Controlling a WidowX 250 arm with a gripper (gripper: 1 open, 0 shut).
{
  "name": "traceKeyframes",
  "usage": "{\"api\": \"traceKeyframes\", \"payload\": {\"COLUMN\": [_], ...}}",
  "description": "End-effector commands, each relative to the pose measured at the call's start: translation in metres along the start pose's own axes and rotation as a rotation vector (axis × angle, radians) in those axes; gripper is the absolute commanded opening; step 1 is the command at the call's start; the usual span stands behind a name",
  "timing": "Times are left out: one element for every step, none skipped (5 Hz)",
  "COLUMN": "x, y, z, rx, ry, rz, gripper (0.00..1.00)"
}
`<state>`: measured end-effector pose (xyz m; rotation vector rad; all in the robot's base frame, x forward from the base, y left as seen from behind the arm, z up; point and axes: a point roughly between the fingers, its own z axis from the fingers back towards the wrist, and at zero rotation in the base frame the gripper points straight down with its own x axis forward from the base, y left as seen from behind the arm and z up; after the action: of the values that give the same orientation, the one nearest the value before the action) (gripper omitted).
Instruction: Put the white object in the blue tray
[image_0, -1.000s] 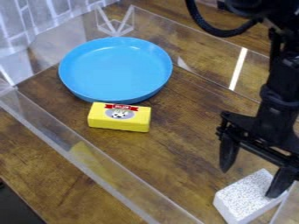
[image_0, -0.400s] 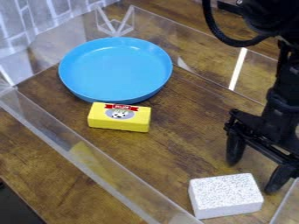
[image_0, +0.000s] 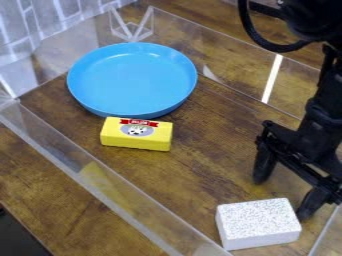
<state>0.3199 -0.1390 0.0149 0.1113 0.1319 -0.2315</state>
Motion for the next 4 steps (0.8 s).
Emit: {"api": "traceKeyframes", "payload": {"x": [0.005, 0.012, 0.014, 0.016], "y": [0.007, 0.006, 0.001, -0.004], "z": [0.001, 0.005, 0.007, 0.008], "rx": [0.054, 0.084, 0.108, 0.13], "ry": [0.031, 0.04, 0.05, 0.06], "rz": [-0.056, -0.127, -0.18, -0.233], "gripper": [1.0, 1.0, 1.0, 1.0]}}
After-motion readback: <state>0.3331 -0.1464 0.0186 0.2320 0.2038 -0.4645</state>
